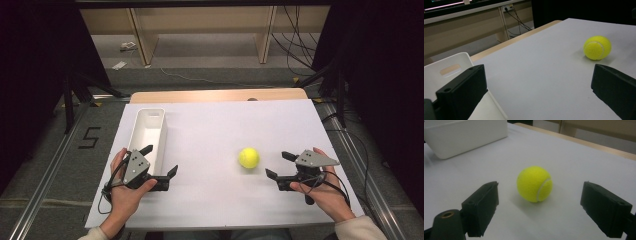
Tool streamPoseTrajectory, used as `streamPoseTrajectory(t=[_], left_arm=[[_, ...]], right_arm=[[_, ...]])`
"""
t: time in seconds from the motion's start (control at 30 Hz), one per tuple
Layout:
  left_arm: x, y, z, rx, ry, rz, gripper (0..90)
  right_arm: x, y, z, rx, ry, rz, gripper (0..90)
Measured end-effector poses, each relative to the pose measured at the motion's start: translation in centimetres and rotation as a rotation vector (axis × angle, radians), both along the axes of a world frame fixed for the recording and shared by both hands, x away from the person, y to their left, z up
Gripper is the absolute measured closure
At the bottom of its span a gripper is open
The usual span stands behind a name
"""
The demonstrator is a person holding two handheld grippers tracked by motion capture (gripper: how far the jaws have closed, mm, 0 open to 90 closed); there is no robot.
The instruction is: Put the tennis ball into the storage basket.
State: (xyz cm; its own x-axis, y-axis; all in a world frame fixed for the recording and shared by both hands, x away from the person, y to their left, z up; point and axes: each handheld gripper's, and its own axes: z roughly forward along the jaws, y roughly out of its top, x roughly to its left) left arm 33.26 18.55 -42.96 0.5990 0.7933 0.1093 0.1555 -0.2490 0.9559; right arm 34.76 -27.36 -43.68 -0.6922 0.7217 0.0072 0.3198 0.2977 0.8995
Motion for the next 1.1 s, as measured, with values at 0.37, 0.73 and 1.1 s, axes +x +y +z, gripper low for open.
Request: streamPoseTrajectory(t=[0.37,0.73,1.1], left_arm=[[-0.2,0.1,0.0,-0.003,-0.001,0.000,0.0],[-0.2,0.0,0.1,-0.001,-0.003,-0.002,0.0],[-0.2,0.1,0.1,-0.003,-0.004,0.000,0.0]], right_arm=[[0.1,0.6,-0.1,-0.015,-0.001,0.011,15.8],[1.1,2.0,-0.4,-0.018,0.009,0.012,15.9],[3.4,4.1,-1.1,-0.068,0.024,0.022,15.8]])
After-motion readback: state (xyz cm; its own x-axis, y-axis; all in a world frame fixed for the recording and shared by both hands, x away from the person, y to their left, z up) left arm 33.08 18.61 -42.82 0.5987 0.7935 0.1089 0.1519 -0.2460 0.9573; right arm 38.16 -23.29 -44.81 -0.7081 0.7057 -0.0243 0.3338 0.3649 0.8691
